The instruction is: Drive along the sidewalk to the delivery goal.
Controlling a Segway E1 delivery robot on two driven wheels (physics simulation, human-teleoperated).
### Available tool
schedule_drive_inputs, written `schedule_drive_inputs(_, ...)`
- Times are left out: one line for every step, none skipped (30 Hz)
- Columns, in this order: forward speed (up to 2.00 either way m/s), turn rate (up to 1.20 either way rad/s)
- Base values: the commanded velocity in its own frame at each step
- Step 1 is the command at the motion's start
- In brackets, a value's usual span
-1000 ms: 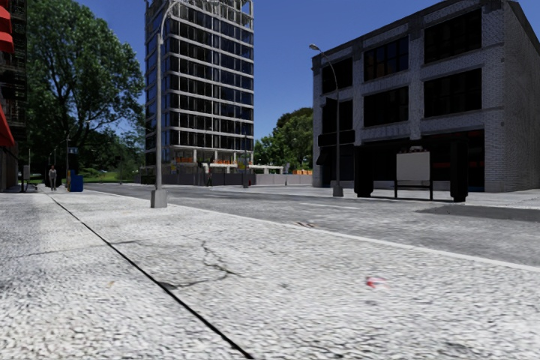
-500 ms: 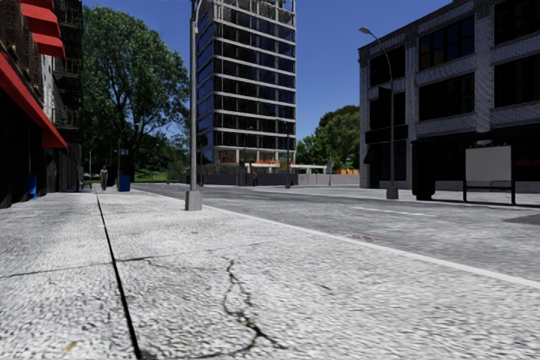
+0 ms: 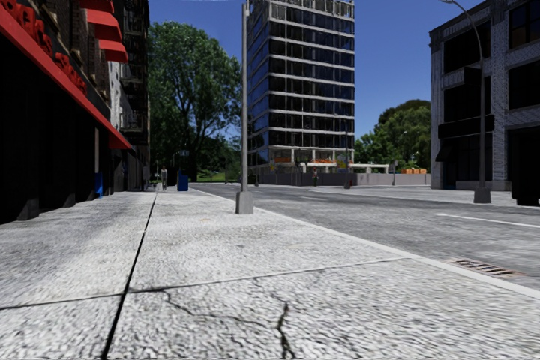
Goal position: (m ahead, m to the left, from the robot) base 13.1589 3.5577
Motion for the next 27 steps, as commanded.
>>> schedule_drive_inputs(2.0, 0.49)
schedule_drive_inputs(2.0, 0.49)
schedule_drive_inputs(2.0, 0.49)
schedule_drive_inputs(2.0, 0.49)
schedule_drive_inputs(2.0, 0.49)
schedule_drive_inputs(2.0, 0.49)
schedule_drive_inputs(2.0, 0.49)
schedule_drive_inputs(2.0, 0.49)
schedule_drive_inputs(2.0, 0.49)
schedule_drive_inputs(2.0, 0.49)
schedule_drive_inputs(2.0, 0.49)
schedule_drive_inputs(2.0, 0.49)
schedule_drive_inputs(2.0, 0.49)
schedule_drive_inputs(2.0, 0.49)
schedule_drive_inputs(2.0, 0.49)
schedule_drive_inputs(2.0, 0.49)
schedule_drive_inputs(2.0, 0.49)
schedule_drive_inputs(2.0, 0.49)
schedule_drive_inputs(2.0, 0.48)
schedule_drive_inputs(2.0, 0.48)
schedule_drive_inputs(2.0, 0.48)
schedule_drive_inputs(2.0, 0.48)
schedule_drive_inputs(2.0, 0.48)
schedule_drive_inputs(2.0, 0.48)
schedule_drive_inputs(2.0, 0.48)
schedule_drive_inputs(2.0, 0.48)
schedule_drive_inputs(2.0, 0.48)
